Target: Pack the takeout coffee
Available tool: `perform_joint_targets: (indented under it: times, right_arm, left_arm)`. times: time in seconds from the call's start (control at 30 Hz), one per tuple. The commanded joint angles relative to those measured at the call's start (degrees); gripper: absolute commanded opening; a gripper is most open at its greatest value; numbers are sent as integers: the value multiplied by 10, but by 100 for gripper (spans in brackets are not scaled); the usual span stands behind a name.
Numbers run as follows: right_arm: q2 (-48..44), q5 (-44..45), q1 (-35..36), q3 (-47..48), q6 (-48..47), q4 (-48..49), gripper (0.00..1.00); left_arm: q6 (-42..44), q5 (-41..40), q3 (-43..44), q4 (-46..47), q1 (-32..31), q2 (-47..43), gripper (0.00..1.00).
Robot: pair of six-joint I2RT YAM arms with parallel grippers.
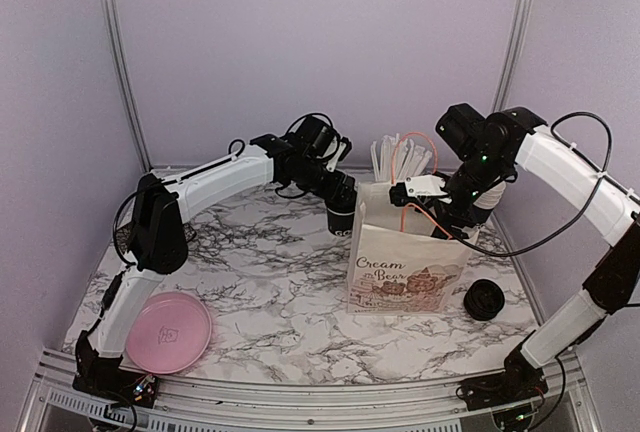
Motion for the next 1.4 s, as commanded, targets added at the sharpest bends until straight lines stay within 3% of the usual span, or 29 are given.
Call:
perform_joint_targets:
  times: [0.0,0.4,0.7,1.07,1.37]
  right_arm:
    - [-1,-14,-3,5,-5,-10,99]
    - [-3,-17,-3,2,-1,-10,99]
    - [-5,-19,-2,17,-3,-9,99]
    - [-29,-44,1,70,-7,-9,99]
    - [-43,-70,3,139,-9,-10,99]
  left_arm:
    - [-5,-26,19,39,-4,23,87]
    - [10,-10,22,65,-9,48,89]
    - [20,-54,11,51,-11,53,90]
    - [22,-47,-13,45,-11,30,73]
    - [30,-51,-91,30,-10,-60,61]
